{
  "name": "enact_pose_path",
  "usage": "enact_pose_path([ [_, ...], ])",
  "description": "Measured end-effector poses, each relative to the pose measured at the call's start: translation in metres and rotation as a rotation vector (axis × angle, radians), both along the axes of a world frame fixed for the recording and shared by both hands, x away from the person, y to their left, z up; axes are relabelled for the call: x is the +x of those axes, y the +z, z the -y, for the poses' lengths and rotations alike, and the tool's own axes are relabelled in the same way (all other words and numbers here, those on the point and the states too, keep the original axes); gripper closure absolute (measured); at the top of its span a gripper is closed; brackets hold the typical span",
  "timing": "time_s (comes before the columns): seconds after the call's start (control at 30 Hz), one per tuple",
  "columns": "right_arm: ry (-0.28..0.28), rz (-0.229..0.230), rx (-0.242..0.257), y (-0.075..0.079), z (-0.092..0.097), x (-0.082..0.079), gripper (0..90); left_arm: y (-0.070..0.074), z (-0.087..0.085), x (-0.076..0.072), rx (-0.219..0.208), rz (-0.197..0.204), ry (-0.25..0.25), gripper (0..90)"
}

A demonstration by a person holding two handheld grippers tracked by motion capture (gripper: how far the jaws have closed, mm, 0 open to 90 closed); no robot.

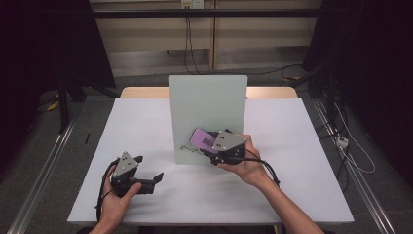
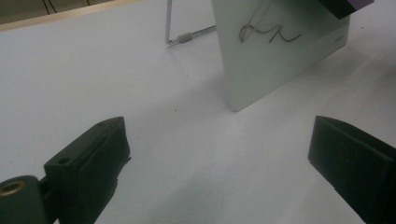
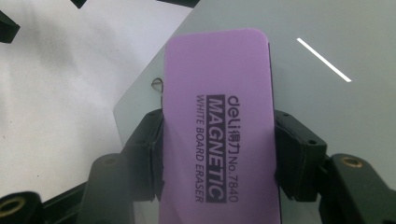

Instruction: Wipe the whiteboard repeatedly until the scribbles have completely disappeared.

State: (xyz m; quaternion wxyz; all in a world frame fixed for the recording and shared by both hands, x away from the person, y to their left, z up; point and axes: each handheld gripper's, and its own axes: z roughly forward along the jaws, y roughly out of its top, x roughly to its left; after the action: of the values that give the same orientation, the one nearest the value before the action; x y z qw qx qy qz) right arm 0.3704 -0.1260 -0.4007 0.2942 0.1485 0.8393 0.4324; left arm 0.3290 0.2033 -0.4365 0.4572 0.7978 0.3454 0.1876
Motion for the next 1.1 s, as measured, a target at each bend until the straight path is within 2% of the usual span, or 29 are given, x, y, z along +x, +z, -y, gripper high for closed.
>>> enact_pose_path([
  [0.17,0.000,0.005,-0.009,-0.004,-0.009,-0.001,41.6,-0.001,0.001,0.000,0.003,-0.001,0.000,5.0],
  [0.33,0.021,-0.015,-0.024,-0.011,-0.022,-0.002,41.6,-0.001,0.000,0.000,0.002,0.000,-0.001,5.0],
  [0.63,0.091,-0.093,-0.078,-0.035,-0.050,-0.005,41.7,0.000,-0.001,0.000,0.000,0.001,0.000,5.0],
  [0.83,0.113,-0.136,-0.093,-0.044,-0.057,-0.006,41.6,0.000,-0.002,0.000,-0.001,0.005,0.001,5.0],
  [0.97,0.109,-0.148,-0.094,-0.043,-0.057,-0.005,41.7,0.000,-0.002,0.000,-0.003,0.003,0.002,5.0],
  [1.1,0.073,-0.148,-0.073,-0.032,-0.051,-0.003,41.7,0.000,-0.002,0.000,-0.003,0.003,0.002,5.0],
])
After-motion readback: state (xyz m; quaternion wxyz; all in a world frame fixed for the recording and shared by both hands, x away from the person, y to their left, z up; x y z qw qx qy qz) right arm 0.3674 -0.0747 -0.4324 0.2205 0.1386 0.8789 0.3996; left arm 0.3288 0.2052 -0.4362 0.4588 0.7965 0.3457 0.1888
